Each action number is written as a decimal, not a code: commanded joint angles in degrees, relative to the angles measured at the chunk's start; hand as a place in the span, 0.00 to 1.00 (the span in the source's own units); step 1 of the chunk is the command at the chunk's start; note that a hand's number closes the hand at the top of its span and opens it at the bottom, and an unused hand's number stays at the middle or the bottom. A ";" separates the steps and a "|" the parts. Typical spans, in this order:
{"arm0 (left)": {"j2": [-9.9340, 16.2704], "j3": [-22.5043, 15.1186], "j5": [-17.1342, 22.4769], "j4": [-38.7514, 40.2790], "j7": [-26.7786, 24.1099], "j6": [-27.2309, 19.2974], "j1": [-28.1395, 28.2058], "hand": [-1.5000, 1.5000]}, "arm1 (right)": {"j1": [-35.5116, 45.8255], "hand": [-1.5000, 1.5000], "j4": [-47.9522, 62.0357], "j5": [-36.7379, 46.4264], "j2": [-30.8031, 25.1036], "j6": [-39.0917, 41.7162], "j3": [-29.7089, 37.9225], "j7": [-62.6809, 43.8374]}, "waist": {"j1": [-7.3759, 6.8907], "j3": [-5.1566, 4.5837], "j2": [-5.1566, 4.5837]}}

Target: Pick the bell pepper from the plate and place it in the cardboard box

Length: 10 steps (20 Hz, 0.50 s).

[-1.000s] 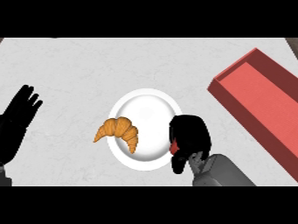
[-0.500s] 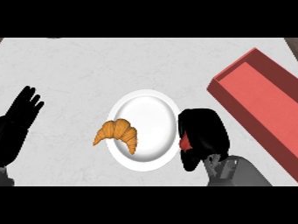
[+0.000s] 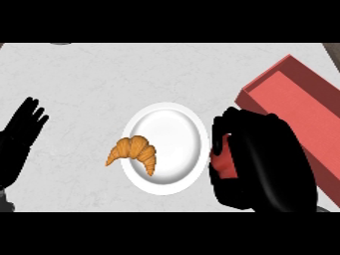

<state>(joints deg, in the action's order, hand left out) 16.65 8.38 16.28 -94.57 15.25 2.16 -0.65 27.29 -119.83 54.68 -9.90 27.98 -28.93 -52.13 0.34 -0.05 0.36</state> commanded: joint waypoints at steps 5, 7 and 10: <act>-0.40 0.11 -0.52 -0.60 1.28 -0.89 -1.86 0.50 | 10.27 1.00 -6.58 1.31 0.52 8.45 14.80 -7.14 | 0.12 0.00 -0.15; 0.56 0.58 0.20 -1.21 2.13 0.22 -1.34 0.50 | 10.56 1.00 -5.99 2.22 -2.43 9.77 18.07 -6.03 | 0.11 0.01 -0.12; -0.43 0.23 -0.22 -1.03 0.15 1.03 0.76 0.50 | 14.39 1.00 -3.47 2.68 -1.57 11.48 21.30 -7.20 | -0.34 -0.01 -0.14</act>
<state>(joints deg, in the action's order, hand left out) 16.18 8.37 15.87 -95.46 15.94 2.19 -0.92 37.35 -123.90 57.26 -11.11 33.53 -12.41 -52.98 0.23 -0.05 0.23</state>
